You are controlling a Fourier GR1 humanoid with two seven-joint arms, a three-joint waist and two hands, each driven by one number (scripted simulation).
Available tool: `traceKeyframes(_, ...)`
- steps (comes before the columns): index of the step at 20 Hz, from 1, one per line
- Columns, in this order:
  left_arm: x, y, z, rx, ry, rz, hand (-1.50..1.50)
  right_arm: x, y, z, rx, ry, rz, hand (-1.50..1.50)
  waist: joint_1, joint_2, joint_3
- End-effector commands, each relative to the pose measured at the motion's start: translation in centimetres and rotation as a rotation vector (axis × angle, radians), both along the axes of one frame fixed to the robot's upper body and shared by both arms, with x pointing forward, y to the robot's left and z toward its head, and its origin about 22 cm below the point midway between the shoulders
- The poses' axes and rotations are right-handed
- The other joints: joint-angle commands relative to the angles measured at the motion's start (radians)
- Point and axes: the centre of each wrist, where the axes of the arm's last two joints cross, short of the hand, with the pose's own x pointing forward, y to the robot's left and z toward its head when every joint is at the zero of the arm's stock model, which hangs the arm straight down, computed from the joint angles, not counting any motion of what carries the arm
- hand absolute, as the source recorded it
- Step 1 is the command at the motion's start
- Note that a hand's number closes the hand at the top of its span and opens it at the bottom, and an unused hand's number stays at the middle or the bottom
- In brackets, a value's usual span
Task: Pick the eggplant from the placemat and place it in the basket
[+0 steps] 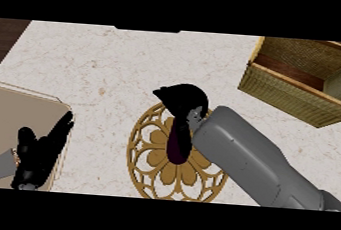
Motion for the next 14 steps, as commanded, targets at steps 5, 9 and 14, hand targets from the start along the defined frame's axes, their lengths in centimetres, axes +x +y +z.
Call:
traceKeyframes(5,-0.8,0.1,-2.1,0.001,0.142,0.023,0.00,0.4,1.3,-2.0,-0.004,0.001,0.006,-1.50,0.007,0.010,-0.013)
traceKeyframes(9,-1.4,0.5,-1.8,0.013,0.131,0.033,0.00,-0.5,1.4,-3.6,-0.109,0.031,0.011,-1.50,0.004,0.006,-0.013)
traceKeyframes(14,-2.1,0.8,-2.1,-0.010,0.136,0.027,0.00,0.0,0.0,-5.6,-0.128,0.054,0.001,-1.50,0.005,0.008,-0.013)
